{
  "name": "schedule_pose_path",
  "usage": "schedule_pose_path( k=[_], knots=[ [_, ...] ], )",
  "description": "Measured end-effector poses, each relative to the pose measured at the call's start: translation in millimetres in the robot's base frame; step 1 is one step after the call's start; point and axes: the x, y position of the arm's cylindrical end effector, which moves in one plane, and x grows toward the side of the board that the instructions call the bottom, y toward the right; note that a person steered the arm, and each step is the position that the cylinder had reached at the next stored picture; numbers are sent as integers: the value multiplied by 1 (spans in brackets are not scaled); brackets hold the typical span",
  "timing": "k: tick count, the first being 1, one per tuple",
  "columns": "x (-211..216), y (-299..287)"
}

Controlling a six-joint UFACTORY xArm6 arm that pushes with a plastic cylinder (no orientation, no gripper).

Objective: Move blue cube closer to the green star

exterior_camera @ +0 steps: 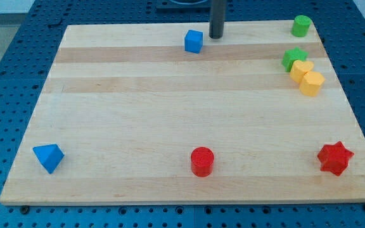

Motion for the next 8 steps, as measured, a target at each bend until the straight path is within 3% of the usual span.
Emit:
schedule_pose_path(
  k=[2,3,7,8],
  knots=[
    [6,-75],
    [24,-75],
    [35,78],
    [35,48]
  ],
)
